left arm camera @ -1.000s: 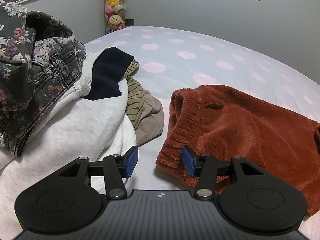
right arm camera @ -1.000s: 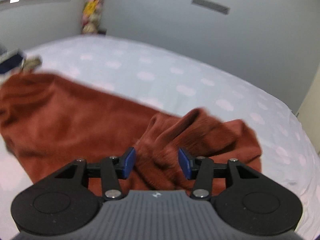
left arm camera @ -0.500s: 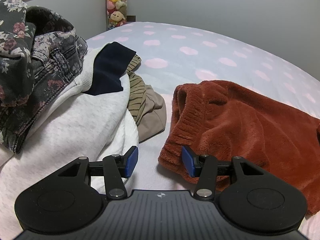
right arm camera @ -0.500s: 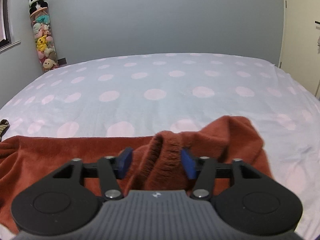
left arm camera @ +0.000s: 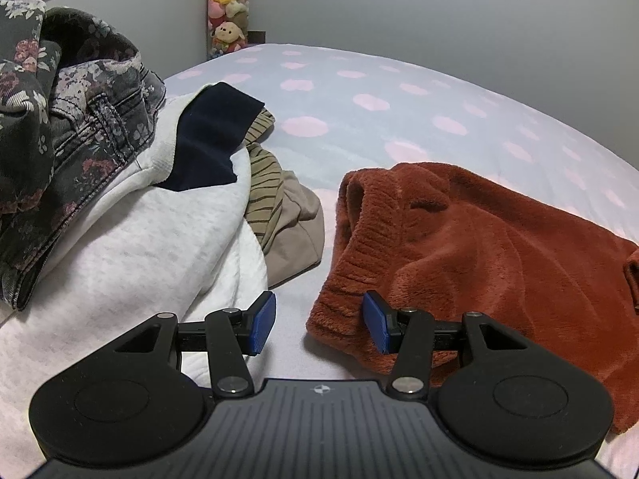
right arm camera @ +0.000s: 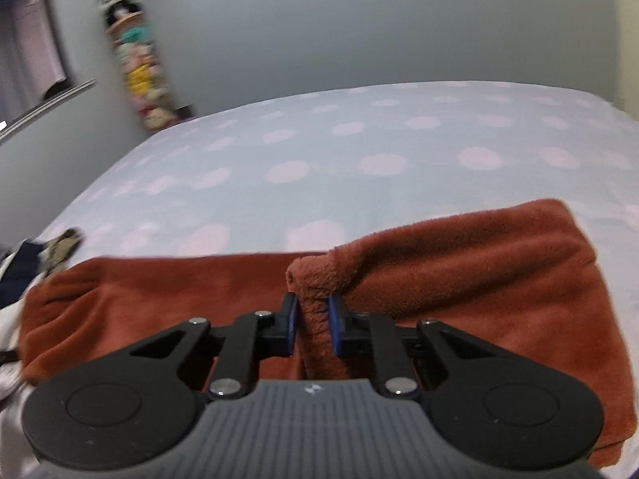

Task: Fold clothes
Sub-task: 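Lay the cuff across the fleece body with the right tool and release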

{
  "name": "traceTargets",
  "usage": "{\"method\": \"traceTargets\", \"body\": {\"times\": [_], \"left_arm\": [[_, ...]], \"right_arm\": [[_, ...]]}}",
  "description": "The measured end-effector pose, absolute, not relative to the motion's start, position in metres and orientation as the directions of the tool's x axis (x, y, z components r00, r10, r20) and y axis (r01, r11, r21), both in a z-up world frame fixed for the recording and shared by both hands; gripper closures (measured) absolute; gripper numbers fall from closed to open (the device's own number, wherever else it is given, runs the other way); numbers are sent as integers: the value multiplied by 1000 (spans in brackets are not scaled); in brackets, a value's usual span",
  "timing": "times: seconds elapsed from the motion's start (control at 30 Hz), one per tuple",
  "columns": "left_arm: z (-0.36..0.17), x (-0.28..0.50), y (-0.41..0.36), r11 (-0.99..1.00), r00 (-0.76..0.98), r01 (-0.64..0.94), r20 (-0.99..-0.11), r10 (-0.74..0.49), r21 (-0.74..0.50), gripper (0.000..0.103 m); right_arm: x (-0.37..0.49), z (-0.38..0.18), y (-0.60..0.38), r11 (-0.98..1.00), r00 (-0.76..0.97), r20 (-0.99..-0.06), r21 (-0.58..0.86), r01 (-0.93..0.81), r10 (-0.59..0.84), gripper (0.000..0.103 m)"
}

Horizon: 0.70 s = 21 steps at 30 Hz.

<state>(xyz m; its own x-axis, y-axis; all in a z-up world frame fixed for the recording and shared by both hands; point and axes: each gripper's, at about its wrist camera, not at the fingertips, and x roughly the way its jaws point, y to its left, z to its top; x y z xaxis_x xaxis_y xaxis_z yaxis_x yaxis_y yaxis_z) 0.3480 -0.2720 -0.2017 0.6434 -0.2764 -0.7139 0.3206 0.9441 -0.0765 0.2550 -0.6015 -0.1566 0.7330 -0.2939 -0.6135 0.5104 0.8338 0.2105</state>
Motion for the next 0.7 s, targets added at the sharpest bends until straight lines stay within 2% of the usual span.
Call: {"method": "traceTargets", "body": {"times": [0.07,0.13,0.17,0.27,0.4,0.57,0.63,0.7], "left_arm": [[-200,347,-272,945,648,319,-710,-276,-75,57],[-198,346,-271,946,654,317,-705,-274,-73,57],[-198,346,-270,947,655,314,-705,-271,-73,57],[-198,347,-268,951,654,300,-710,-262,-75,57],[-196,347,-270,950,658,304,-705,-266,-75,57],[-191,342,-276,944,669,324,-689,-279,-67,57],[-190,340,-277,944,672,324,-687,-277,-64,57],[-189,338,-279,945,676,323,-686,-269,-52,57]], "right_arm": [[259,-164,-598,838,711,-638,184,514,-296,84],[266,-175,-596,832,675,-672,157,533,-305,74],[266,-181,-596,826,664,-684,160,540,-302,73],[259,-180,-587,823,673,-664,151,547,-326,65],[231,-161,-570,823,709,-591,128,554,-385,57],[181,-161,-550,762,676,-526,80,643,-516,62],[165,-166,-549,722,649,-517,83,687,-558,73],[158,-173,-554,686,616,-516,73,724,-595,74]]}}
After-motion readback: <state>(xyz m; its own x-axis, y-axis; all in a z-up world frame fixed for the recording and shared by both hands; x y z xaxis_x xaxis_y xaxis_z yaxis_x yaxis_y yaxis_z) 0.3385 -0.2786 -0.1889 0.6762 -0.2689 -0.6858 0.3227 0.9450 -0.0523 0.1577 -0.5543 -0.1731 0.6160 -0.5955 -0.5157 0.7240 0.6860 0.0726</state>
